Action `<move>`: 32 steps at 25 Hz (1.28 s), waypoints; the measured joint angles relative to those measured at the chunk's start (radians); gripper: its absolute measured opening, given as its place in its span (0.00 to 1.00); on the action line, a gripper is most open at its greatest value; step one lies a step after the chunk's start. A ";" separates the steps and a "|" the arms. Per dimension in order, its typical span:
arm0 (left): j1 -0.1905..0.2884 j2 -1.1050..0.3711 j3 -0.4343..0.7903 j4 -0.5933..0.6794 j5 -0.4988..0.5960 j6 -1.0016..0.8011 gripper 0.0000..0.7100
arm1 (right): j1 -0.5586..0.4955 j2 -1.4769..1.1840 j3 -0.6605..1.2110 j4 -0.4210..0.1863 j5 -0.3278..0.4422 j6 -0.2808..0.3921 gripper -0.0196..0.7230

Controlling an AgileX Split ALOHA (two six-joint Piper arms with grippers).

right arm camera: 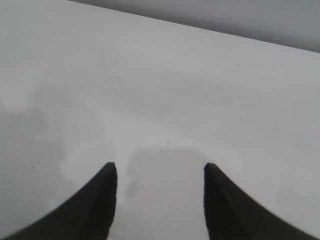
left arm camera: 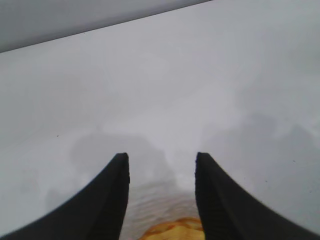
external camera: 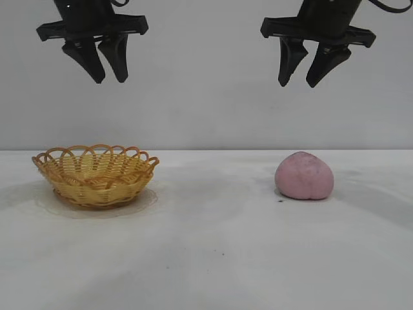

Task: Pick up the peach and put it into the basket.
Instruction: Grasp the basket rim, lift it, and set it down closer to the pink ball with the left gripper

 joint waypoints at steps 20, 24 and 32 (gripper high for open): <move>0.041 0.094 -0.002 0.002 0.242 0.250 0.38 | 0.000 0.000 0.000 0.000 0.024 -0.003 0.47; 0.056 0.116 -0.002 0.000 0.245 0.324 0.38 | 0.000 0.000 0.000 0.000 0.031 -0.003 0.47; 0.063 0.185 -0.006 -0.048 0.284 0.395 0.38 | 0.000 0.000 0.000 0.000 0.031 -0.003 0.47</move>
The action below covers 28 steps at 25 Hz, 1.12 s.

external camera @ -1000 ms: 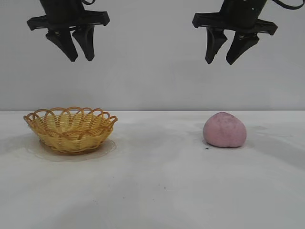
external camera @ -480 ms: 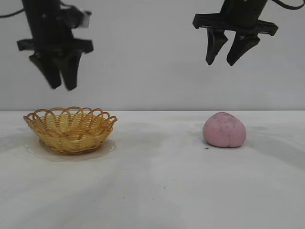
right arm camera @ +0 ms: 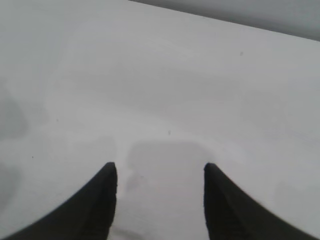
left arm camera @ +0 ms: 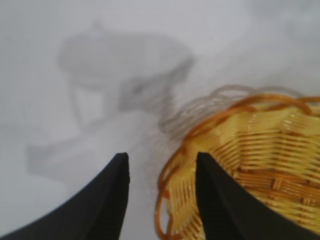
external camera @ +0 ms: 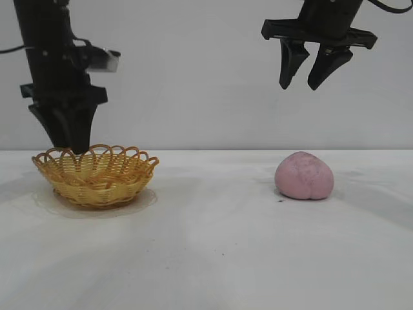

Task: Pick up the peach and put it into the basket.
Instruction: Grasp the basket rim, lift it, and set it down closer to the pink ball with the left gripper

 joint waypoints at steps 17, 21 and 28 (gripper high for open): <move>0.003 -0.209 0.417 -0.606 -0.229 -0.081 0.00 | 0.000 0.000 0.000 0.000 0.024 -0.001 0.47; -0.001 -0.294 0.606 -0.950 -0.350 0.119 0.00 | 0.000 0.000 0.000 0.000 0.025 -0.001 0.47; -0.028 -0.307 0.712 -1.100 -0.416 0.266 0.00 | 0.000 0.000 0.000 0.000 0.027 -0.001 0.47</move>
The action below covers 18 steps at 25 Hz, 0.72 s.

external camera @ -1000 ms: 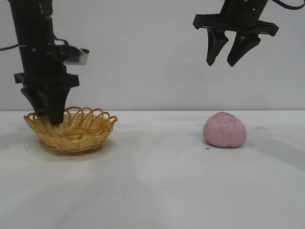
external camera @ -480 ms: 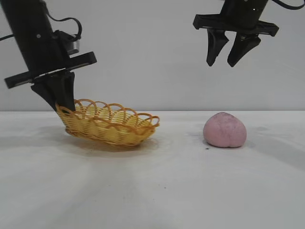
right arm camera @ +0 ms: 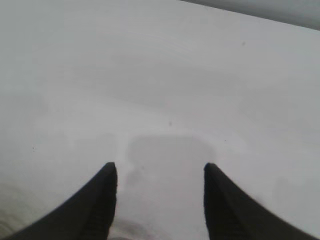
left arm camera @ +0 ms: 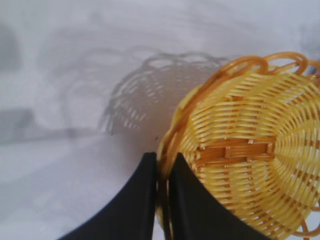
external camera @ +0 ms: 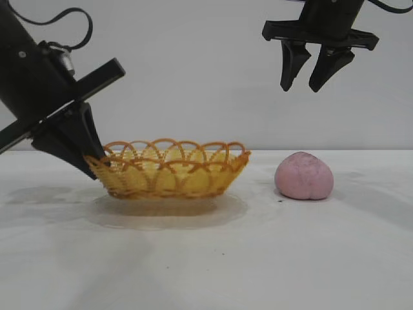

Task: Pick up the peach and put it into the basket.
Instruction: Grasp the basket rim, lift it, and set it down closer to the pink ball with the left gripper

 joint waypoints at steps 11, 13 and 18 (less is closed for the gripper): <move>-0.026 0.023 0.000 -0.005 -0.027 0.005 0.07 | 0.000 0.000 0.000 0.000 0.000 0.000 0.47; -0.026 0.023 0.000 -0.005 -0.025 0.005 0.07 | 0.000 0.000 0.000 0.000 0.000 0.000 0.47; -0.026 0.023 0.000 -0.003 -0.014 0.005 0.41 | 0.000 0.000 0.000 0.000 0.000 0.000 0.47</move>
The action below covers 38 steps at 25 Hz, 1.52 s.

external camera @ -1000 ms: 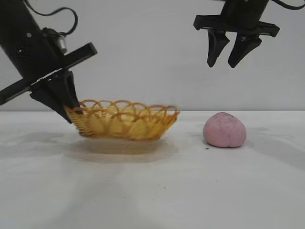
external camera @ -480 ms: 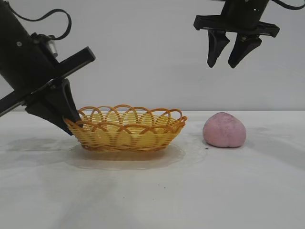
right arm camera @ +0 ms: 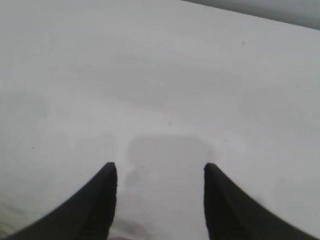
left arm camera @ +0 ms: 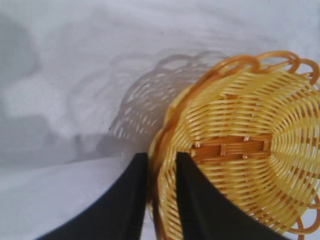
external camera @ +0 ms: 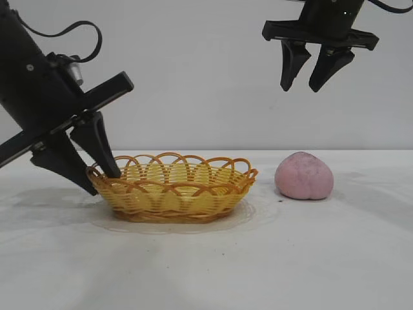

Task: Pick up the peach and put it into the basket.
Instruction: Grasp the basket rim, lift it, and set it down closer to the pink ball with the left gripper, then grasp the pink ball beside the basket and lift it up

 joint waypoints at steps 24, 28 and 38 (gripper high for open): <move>0.000 -0.141 0.000 0.556 -0.133 -0.096 0.45 | 0.000 0.000 0.000 0.000 0.000 0.000 0.47; 0.004 -0.141 0.000 0.702 -0.154 -0.193 0.45 | 0.000 0.000 0.000 0.000 0.000 0.000 0.47; 0.327 -0.141 0.000 1.071 -0.136 -0.373 0.45 | 0.000 0.000 0.000 0.000 -0.004 0.000 0.47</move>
